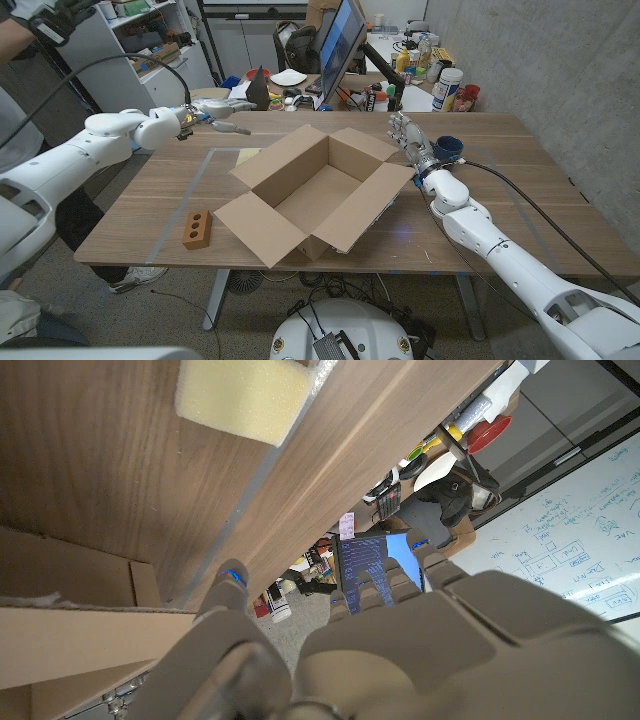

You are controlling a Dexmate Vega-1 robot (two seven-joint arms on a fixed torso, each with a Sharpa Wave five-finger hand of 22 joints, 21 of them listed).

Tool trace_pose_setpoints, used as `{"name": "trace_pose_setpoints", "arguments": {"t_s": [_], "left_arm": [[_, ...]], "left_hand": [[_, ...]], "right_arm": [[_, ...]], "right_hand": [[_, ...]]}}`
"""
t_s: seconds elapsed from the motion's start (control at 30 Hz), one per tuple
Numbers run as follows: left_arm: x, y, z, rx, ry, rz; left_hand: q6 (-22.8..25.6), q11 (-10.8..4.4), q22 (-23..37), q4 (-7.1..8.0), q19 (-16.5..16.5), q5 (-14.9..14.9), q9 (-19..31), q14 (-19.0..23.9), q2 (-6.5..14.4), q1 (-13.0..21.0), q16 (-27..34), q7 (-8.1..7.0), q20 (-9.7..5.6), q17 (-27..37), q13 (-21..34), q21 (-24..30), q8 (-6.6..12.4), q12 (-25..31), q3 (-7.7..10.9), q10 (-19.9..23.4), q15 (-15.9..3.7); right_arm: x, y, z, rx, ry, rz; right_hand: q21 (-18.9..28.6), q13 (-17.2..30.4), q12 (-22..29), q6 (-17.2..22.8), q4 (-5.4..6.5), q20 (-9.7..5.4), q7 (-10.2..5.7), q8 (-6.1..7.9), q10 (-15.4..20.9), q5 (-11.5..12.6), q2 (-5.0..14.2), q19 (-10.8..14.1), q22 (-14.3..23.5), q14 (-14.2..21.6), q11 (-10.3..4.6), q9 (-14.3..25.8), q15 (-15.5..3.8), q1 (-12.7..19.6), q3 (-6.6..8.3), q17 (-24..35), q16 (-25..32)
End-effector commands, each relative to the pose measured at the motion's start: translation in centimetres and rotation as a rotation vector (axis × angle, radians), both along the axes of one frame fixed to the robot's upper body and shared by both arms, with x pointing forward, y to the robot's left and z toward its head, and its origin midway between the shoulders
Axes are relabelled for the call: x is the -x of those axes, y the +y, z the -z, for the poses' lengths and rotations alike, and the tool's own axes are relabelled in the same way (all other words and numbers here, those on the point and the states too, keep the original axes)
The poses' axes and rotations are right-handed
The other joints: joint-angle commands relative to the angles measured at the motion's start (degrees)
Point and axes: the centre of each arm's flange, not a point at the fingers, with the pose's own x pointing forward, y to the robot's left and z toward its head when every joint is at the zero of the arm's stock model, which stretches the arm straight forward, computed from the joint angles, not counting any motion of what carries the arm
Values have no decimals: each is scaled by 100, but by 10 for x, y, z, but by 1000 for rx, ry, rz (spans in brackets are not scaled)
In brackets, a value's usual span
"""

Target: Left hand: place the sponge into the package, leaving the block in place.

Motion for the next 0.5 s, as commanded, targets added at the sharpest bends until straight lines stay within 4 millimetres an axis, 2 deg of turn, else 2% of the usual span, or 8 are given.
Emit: {"name": "trace_pose_setpoints", "arguments": {"t_s": [0.03, 0.27, 0.5], "left_arm": [[3, 6, 16, -12, 86, -49], [-6, 11, 31, -3, 85, -75], [-17, 7, 33, 3, 99, -77]], "left_hand": [[-175, 12, 20, -8, 5, 23, 16, -37, -71, 18, 12, 20, 72, 7, 10, -33, -12, 1, -24, -47, 12], [-185, 24, 23, -14, 9, 33, 18, -40, -85, 36, 17, 38, 70, 8, 11, -40, -17, -3, -37, -67, 32], [-186, 19, 25, -17, 14, 40, 20, -41, -94, 51, 21, 47, 96, 8, 12, -46, -19, -7, -49, -87, 26]], "right_arm": [[-6, 5, -18, 16, -31, -15], [-3, 10, -20, 34, -47, -32], [0, 10, -21, 42, -52, -32]], "right_hand": [[-3, 32, -7, 15, -49, 27, -25, 18, 48, 25, 63, 16, 22, 18, 3, 21, 57, -26, 21, 13, 12], [-5, 32, -13, 23, -62, 31, -33, 19, 37, 24, 50, 17, 22, 19, 4, 22, 59, -21, 17, 10, 10], [-6, 32, -12, 25, -71, 35, -36, 17, 41, 23, 40, 17, 22, 23, -3, 22, 61, -17, 14, 8, 10]]}}
